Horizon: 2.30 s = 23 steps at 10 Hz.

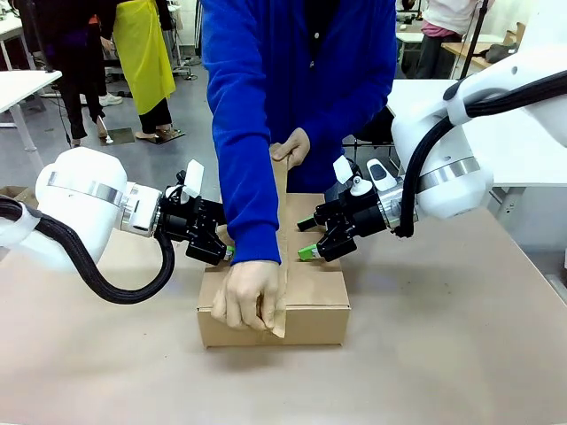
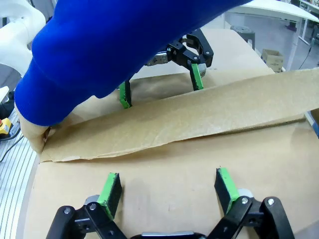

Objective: Pack the gift set into the box.
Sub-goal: Press and hold the closed box until the human finishes sealing it.

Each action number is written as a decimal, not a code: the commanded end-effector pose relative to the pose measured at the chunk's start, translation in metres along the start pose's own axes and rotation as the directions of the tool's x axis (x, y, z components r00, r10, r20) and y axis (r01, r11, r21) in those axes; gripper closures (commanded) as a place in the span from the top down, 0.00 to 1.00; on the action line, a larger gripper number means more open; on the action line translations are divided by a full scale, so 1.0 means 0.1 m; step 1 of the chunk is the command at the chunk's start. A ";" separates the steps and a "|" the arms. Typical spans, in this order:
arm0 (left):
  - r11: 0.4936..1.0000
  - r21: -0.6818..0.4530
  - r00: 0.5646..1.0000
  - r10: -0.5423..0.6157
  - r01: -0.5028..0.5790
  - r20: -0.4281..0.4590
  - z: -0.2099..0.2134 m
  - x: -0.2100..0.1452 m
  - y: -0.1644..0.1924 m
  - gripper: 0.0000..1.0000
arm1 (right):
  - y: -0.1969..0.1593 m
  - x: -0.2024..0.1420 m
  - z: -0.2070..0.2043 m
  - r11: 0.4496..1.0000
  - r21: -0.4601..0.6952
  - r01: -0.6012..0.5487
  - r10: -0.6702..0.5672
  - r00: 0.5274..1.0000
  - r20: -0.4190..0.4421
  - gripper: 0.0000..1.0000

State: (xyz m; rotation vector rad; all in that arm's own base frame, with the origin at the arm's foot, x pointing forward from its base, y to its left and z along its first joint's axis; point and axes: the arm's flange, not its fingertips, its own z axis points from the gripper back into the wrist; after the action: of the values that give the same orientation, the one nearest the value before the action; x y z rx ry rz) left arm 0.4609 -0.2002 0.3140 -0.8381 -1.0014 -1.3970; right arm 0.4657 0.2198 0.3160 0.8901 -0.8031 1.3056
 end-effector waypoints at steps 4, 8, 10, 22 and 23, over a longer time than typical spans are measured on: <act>1.000 0.013 1.000 -0.019 0.019 0.010 -0.01 -0.04 -0.03 1.00 | 0.00 -0.03 0.00 1.000 0.002 0.005 -0.005 1.000 0.001 1.00; 1.000 0.013 1.000 -0.019 0.019 0.010 -0.01 -0.04 -0.03 1.00 | 0.00 -0.03 0.00 1.000 0.002 0.005 -0.005 1.000 0.001 1.00; 1.000 0.013 1.000 -0.019 0.019 0.010 -0.01 -0.04 -0.03 1.00 | 0.00 -0.03 0.00 1.000 0.002 0.005 -0.005 1.000 0.001 1.00; 1.000 0.013 1.000 -0.019 0.019 0.010 -0.01 -0.04 -0.03 1.00 | 0.00 -0.03 0.00 1.000 0.002 0.005 -0.005 1.000 0.001 1.00; 1.000 0.013 1.000 -0.019 0.019 0.010 -0.01 -0.04 -0.03 1.00 | 0.00 -0.03 0.00 1.000 0.002 0.005 -0.005 1.000 0.001 1.00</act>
State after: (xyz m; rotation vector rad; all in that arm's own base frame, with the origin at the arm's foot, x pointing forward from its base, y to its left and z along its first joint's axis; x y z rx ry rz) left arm 0.4607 -0.2002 0.3135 -0.8386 -1.0007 -1.3960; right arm 0.4657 0.2197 0.3157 0.8903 -0.8024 1.3051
